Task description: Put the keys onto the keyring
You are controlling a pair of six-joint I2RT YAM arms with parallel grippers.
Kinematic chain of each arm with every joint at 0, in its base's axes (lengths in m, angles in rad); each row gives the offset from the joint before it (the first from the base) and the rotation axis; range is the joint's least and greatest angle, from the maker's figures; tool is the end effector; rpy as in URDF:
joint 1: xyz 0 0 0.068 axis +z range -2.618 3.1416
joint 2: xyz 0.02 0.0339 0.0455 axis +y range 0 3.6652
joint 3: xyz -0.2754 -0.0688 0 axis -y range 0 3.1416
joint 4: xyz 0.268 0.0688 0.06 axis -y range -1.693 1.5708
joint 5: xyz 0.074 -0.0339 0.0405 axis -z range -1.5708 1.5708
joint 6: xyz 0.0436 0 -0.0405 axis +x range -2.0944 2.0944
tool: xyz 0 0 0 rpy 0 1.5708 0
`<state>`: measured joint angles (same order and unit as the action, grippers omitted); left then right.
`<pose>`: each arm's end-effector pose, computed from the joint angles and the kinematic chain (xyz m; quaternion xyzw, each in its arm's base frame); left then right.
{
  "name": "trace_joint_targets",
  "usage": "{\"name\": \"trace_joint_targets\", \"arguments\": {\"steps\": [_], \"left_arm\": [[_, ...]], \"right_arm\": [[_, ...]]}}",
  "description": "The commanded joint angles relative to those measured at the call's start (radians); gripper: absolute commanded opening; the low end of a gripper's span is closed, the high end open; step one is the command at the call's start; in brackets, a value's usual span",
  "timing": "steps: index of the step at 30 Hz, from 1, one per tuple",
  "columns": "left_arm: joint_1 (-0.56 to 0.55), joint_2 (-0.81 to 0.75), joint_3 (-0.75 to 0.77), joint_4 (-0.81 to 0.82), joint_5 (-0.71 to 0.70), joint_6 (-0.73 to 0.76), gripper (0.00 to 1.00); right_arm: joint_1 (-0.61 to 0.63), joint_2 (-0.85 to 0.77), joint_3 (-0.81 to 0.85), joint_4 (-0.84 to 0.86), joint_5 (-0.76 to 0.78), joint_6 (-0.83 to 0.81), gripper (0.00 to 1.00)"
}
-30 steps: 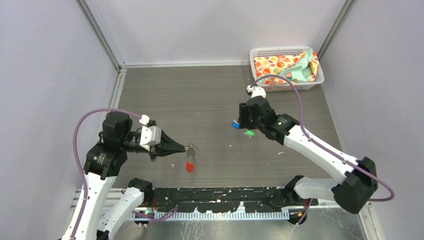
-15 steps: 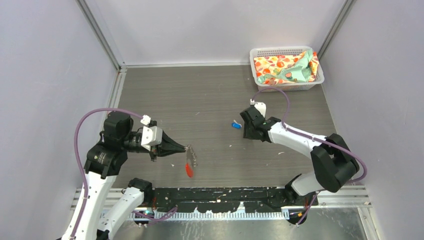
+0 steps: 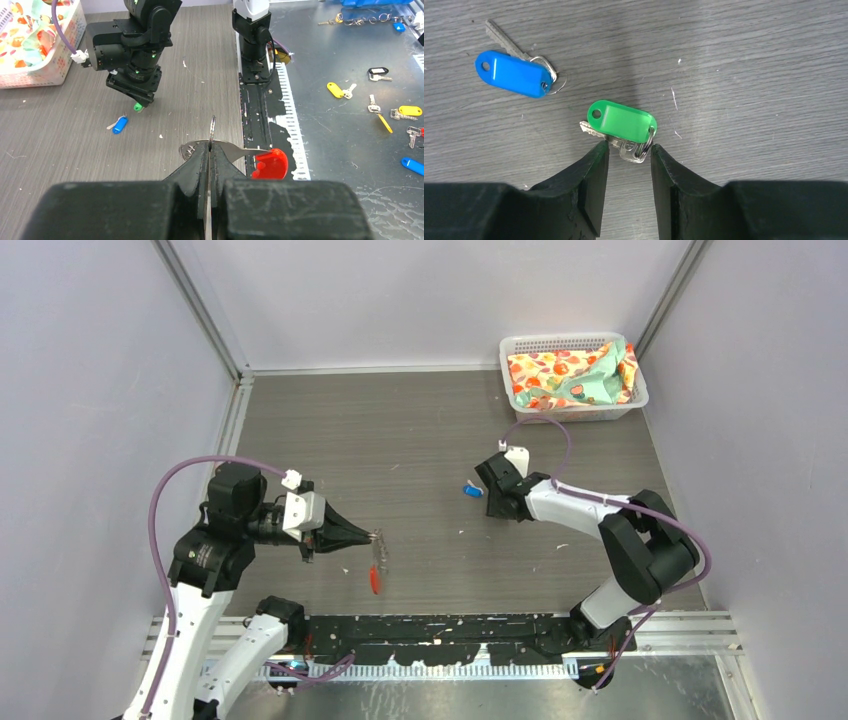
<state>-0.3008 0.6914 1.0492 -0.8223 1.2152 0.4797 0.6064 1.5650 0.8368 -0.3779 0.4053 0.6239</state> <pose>0.1002 -0.0739 0.3992 0.5431 0.5320 -0.4453 0.4730 0.2641 0.1623 0.1533 0.0547 0.9528 -0.0298 0.2972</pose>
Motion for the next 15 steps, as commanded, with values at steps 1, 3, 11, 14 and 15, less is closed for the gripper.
{"name": "trace_joint_targets", "arguments": {"steps": [1, 3, 11, 14, 15], "left_arm": [[-0.003, 0.005, 0.03, 0.008, 0.013, 0.001, 0.0], [-0.003, 0.003, 0.029, 0.008, 0.012, 0.0, 0.0], [-0.003, -0.006, 0.028, 0.009, 0.009, -0.004, 0.0], [-0.003, -0.006, 0.029, 0.01, 0.006, -0.006, 0.0], [-0.003, -0.007, 0.029, 0.009, 0.006, -0.005, 0.0]], "right_arm": [[-0.013, 0.006, 0.037, 0.035, 0.056, 0.015, 0.4], [-0.018, 0.009, 0.037, 0.039, 0.065, 0.014, 0.37], [-0.022, 0.014, 0.034, 0.054, 0.081, 0.007, 0.31], [-0.023, 0.014, 0.034, 0.054, 0.08, 0.006, 0.27], [-0.022, 0.012, 0.034, 0.054, 0.08, 0.006, 0.25]]}}
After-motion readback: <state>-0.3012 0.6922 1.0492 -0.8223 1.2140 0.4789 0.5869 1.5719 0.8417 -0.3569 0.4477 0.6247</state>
